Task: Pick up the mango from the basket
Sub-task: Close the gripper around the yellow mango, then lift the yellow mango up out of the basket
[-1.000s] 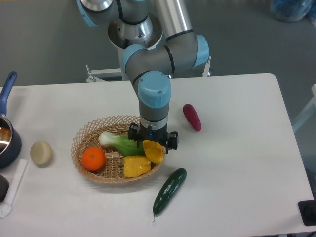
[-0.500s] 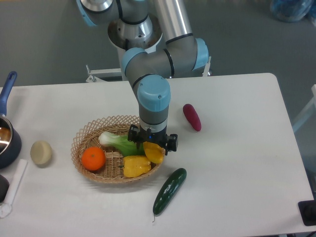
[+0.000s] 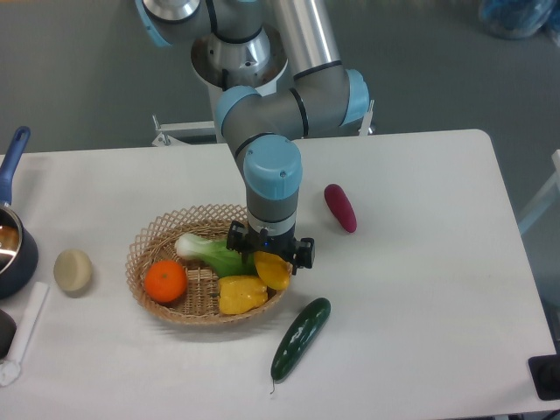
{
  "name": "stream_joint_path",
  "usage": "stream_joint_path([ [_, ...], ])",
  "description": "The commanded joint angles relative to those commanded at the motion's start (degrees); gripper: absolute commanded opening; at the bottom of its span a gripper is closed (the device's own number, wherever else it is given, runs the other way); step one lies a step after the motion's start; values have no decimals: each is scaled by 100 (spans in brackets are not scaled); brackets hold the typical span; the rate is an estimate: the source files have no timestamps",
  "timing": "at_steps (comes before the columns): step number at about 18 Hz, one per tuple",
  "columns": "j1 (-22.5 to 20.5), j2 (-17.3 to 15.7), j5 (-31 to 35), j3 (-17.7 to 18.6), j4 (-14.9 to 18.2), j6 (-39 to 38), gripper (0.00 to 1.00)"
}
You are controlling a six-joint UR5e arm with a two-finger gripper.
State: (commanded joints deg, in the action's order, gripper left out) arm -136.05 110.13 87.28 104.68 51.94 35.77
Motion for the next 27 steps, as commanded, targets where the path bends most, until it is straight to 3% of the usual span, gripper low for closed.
stream_joint_path([
  [5, 0, 0, 0, 35, 0, 0, 93],
  [16, 9, -44, -53, 35, 18, 26, 64],
  [23, -9, -167, -62, -52, 61, 308, 62],
  [27, -61, -456, -53, -289, 44, 570, 62],
])
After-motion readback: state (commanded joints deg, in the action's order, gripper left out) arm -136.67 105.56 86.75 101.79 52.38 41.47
